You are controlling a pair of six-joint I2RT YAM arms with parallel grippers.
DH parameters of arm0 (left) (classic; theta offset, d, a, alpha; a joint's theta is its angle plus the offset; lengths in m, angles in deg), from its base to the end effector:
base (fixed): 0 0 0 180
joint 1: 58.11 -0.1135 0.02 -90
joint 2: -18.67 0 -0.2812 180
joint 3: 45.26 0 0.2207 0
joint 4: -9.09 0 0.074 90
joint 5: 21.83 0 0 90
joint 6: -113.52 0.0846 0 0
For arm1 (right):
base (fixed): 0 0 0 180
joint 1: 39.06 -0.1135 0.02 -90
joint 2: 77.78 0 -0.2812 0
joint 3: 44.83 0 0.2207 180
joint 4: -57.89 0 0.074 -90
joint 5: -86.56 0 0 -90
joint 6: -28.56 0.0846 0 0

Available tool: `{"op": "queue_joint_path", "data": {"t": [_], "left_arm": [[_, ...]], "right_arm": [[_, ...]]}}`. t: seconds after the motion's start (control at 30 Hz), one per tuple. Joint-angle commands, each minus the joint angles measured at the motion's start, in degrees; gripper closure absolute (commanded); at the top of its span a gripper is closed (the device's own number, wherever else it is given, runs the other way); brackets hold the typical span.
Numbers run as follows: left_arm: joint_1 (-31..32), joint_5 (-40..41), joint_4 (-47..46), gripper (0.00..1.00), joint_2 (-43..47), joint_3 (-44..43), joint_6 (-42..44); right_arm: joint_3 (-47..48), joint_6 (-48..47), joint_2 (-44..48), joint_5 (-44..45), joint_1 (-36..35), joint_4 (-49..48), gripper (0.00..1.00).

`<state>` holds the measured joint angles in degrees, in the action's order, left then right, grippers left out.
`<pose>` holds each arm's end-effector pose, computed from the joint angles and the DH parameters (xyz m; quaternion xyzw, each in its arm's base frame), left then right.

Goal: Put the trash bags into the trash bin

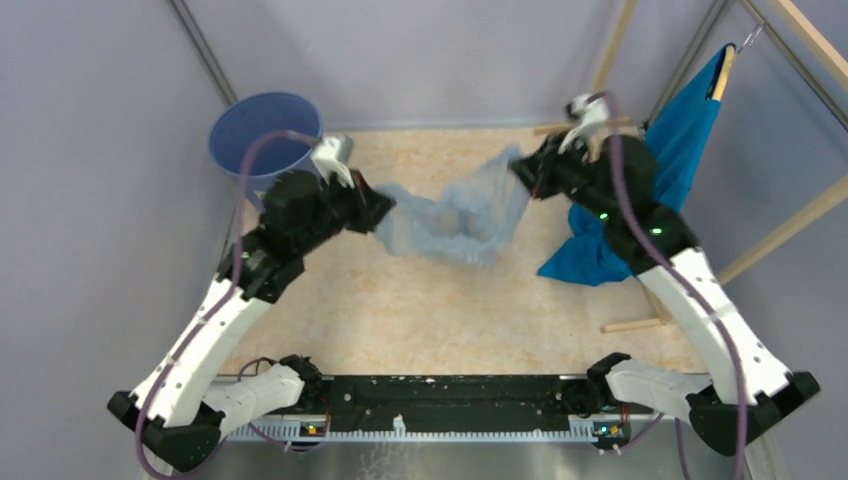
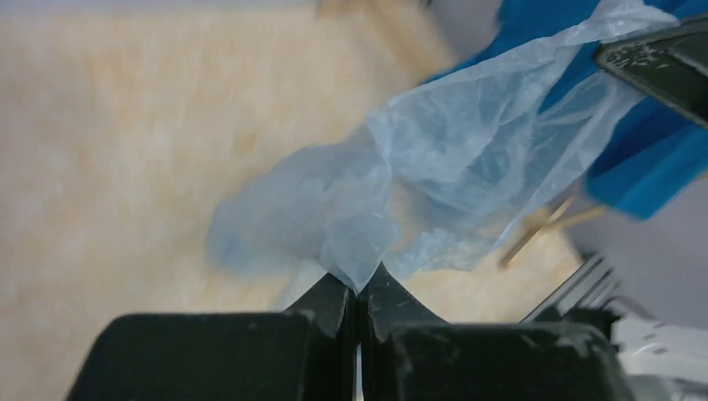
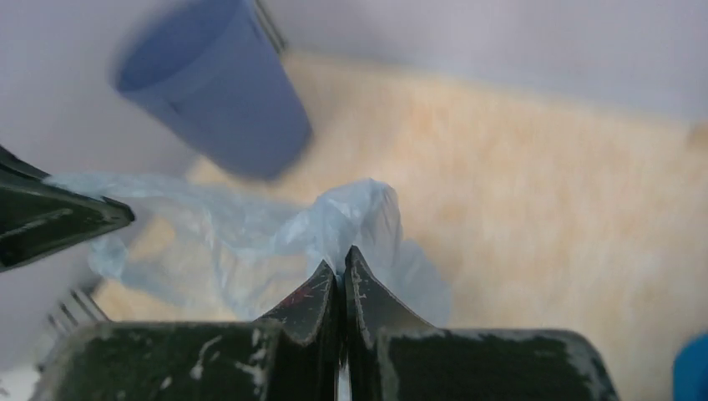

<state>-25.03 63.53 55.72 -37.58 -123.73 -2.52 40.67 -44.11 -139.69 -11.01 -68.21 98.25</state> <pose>0.1741 -0.1216 0.3653 0.0735 0.8370 -0.2966 0.4540 0.2050 0.1271 0.4044 -0.1216 0.7926 0.2835 0.5259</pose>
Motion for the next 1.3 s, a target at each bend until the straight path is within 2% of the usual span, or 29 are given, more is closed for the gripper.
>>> {"op": "queue_joint_path", "data": {"t": [0.0,0.07,0.13,0.23,0.33,0.37,0.43,0.47,0.53,0.6,0.67,0.73,0.8,0.87,0.9,0.97,1.03,1.1,1.17,1.2,1.27], "left_arm": [[-0.12,-1.71,-5.58,1.00,-0.42,-23.05,4.15],[-0.10,-2.67,-8.94,1.00,-0.80,-28.42,4.85],[-0.10,-4.18,-16.05,1.00,0.56,-28.43,5.97],[-0.09,-2.70,-26.92,1.00,4.75,-19.53,5.72],[-0.12,3.33,-31.88,1.00,7.02,-5.05,4.93],[-0.12,7.49,-29.91,1.00,6.00,-0.35,3.89],[-0.20,12.67,-17.67,1.00,0.11,5.35,-0.70],[-0.33,11.13,-12.18,1.00,-3.14,7.31,-2.24],[-0.28,5.98,-5.10,1.00,-5.56,11.22,-2.73],[-0.30,2.07,-7.16,1.00,1.32,18.31,-4.60],[-0.37,1.53,-14.34,1.00,10.01,24.17,-5.79],[-0.47,3.89,-16.70,1.00,13.11,21.99,-5.33],[-0.61,4.12,-15.06,1.00,8.38,12.26,-1.40],[-0.61,3.30,-11.26,1.00,0.03,-3.63,2.93],[-0.62,1.60,-9.40,1.00,-3.93,-15.02,4.82],[-0.63,-2.85,-7.68,1.00,-10.67,-32.13,7.13],[-0.54,-9.40,-11.86,1.00,-13.23,-42.05,8.41],[-0.54,-15.03,-20.89,1.00,-11.85,-42.23,8.09],[-0.49,-15.00,-29.52,1.00,-8.46,-35.23,9.61],[-0.55,-13.03,-33.74,1.00,-6.46,-29.89,11.17],[-0.55,-3.35,-38.86,1.00,-3.58,-17.75,14.23]], "right_arm": [[19.92,-2.73,3.45,0.25,-0.42,-1.67,1.00],[23.47,-1.91,4.58,-0.64,-0.40,-5.59,1.00],[23.13,-1.12,6.44,-2.36,-0.44,-11.17,1.00],[15.37,0.04,9.90,-3.20,-0.39,-21.99,1.00],[-0.03,-0.94,12.24,-3.59,-0.41,-33.28,1.00],[-6.10,-1.65,11.57,-2.87,-0.45,-35.73,1.00],[-14.97,-3.29,6.62,-0.27,-0.39,-31.69,1.00],[-17.58,-3.20,3.31,0.19,-0.37,-27.55,1.00],[-22.70,-2.44,0.06,-6.53,-0.55,-22.64,1.00],[-29.94,0.36,2.95,-12.36,-1.75,-27.03,1.00],[-33.85,3.91,8.79,-8.99,-2.24,-30.46,1.00],[-30.49,4.11,11.77,-2.53,-2.22,-28.90,1.00],[-18.59,0.33,9.60,0.03,-2.23,-25.20,1.00],[-2.56,-5.40,4.13,-0.56,-2.21,-16.69,1.00],[5.88,-7.37,1.08,-0.83,-2.23,-13.24,1.00],[21.52,-9.10,-3.24,-1.37,-2.22,-8.12,1.00],[30.58,-8.85,-3.74,-2.71,-2.23,-9.48,1.00],[28.76,-8.04,0.18,-4.65,-2.19,-18.66,1.00],[19.31,-9.67,5.23,-7.28,-2.23,-32.51,1.00],[13.49,-11.25,7.02,-7.39,-2.23,-39.19,1.00],[3.99,-14.40,7.50,-1.35,-2.19,-47.27,1.00]]}}
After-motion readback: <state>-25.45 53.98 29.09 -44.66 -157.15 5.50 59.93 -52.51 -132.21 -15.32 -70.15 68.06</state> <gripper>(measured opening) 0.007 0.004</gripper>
